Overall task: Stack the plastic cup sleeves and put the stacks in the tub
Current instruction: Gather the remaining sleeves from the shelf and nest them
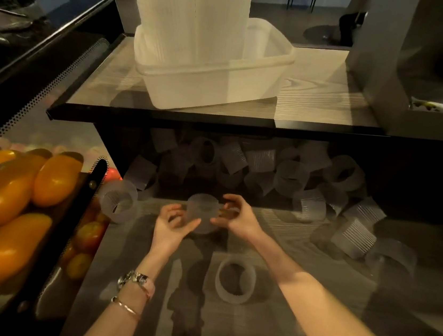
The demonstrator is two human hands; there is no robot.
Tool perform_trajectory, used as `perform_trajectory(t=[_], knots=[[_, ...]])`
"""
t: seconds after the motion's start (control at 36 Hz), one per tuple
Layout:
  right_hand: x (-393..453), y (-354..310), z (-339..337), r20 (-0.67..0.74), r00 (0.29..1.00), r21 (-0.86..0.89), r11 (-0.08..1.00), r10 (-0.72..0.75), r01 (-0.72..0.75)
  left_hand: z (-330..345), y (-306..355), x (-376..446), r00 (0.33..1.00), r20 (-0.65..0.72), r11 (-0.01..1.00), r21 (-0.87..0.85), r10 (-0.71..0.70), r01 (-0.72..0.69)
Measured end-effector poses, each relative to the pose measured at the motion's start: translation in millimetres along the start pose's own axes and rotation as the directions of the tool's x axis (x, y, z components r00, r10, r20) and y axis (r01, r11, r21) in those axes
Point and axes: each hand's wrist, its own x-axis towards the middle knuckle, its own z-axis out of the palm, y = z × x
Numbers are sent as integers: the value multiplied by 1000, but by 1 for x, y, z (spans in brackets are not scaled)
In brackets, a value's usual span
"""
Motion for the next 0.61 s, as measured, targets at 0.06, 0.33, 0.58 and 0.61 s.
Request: perform_trajectory(t=[0.06, 0.33, 0.58, 0.61], knots=[[-10, 7, -15, 100, 995, -103, 995, 13, -3, 5, -11, -10, 996, 90, 1000, 15, -23, 21], [-38, 25, -31, 131, 991, -282, 959, 10, 28, 28, -23, -38, 961, 278, 950, 300, -5, -82], [-72, -3, -47, 155, 982, -85, 989, -106, 120, 28, 13, -65, 944, 309, 971, 165, 116, -174], [-79, -6, -49, 160, 980, -76, 988, -122, 135, 28, 13, -70, 943, 308, 967, 170, 129, -188]])
